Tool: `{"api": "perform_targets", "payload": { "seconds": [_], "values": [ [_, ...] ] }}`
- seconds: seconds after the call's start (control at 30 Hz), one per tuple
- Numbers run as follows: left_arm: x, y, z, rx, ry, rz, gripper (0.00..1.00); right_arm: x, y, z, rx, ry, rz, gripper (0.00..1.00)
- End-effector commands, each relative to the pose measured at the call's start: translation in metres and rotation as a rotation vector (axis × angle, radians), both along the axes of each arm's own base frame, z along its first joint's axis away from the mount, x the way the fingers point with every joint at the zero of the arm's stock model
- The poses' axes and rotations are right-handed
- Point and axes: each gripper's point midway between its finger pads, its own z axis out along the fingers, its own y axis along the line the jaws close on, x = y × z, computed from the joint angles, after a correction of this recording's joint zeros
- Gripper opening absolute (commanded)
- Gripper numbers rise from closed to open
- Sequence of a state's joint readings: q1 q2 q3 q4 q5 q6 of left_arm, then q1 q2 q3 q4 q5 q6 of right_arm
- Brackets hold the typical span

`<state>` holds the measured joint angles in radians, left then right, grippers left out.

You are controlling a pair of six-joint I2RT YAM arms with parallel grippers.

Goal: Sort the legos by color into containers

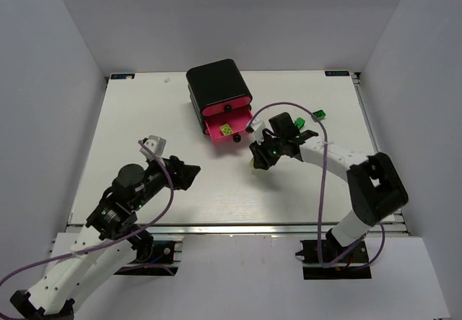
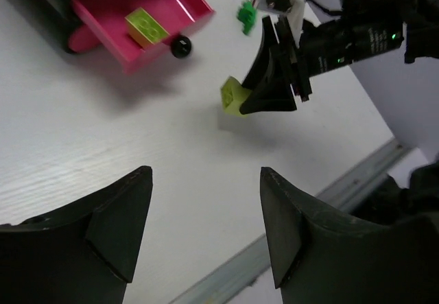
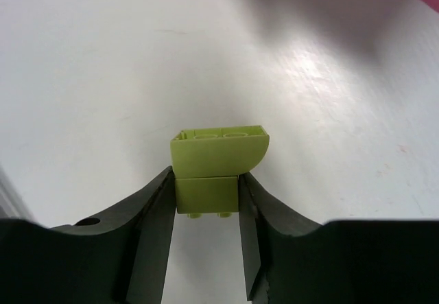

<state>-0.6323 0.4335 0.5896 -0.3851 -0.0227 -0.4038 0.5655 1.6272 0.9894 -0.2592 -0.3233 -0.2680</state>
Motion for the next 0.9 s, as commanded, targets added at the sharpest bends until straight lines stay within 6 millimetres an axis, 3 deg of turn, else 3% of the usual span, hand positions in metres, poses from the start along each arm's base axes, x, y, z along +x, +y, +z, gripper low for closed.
{"api": "perform_targets", "payload": {
  "seconds": [0.0,0.1,0.13,0.2,0.37,0.47,0.5,0.6,0.87],
  "values": [
    [-0.011,-0.046,-0.004,-0.169,0.159,-0.166,0.73,-0.056,0.008,0.040,0.131,-0.016,0.324,0.00],
    [-0.015,-0.073,-0.020,-0.199,0.308,-0.260,0.72,-0.079,0.008,0.056,0.183,-0.060,0.429,0.00],
    [-0.012,-0.080,-0.018,-0.223,0.321,-0.277,0.72,-0.085,0.009,0.070,0.208,-0.138,0.488,0.00],
    [-0.015,-0.095,-0.020,-0.265,0.392,-0.324,0.72,-0.094,0.012,0.079,0.218,-0.206,0.548,0.00],
    [-0.008,-0.114,0.000,-0.348,0.414,-0.348,0.76,-0.092,0.015,0.123,0.226,-0.427,0.606,0.00],
    [-0.003,-0.126,-0.005,-0.337,0.461,-0.347,0.77,-0.094,0.020,0.142,0.235,-0.512,0.633,0.00],
    [0.000,-0.133,0.005,-0.356,0.435,-0.363,0.77,-0.093,0.021,0.149,0.238,-0.538,0.630,0.00],
    [0.008,-0.143,0.002,-0.371,0.445,-0.358,0.77,-0.096,0.025,0.157,0.247,-0.565,0.640,0.00],
    [0.007,-0.174,-0.010,-0.353,0.494,-0.383,0.82,-0.100,0.031,0.166,0.283,-0.613,0.635,0.00]
  ]
}}
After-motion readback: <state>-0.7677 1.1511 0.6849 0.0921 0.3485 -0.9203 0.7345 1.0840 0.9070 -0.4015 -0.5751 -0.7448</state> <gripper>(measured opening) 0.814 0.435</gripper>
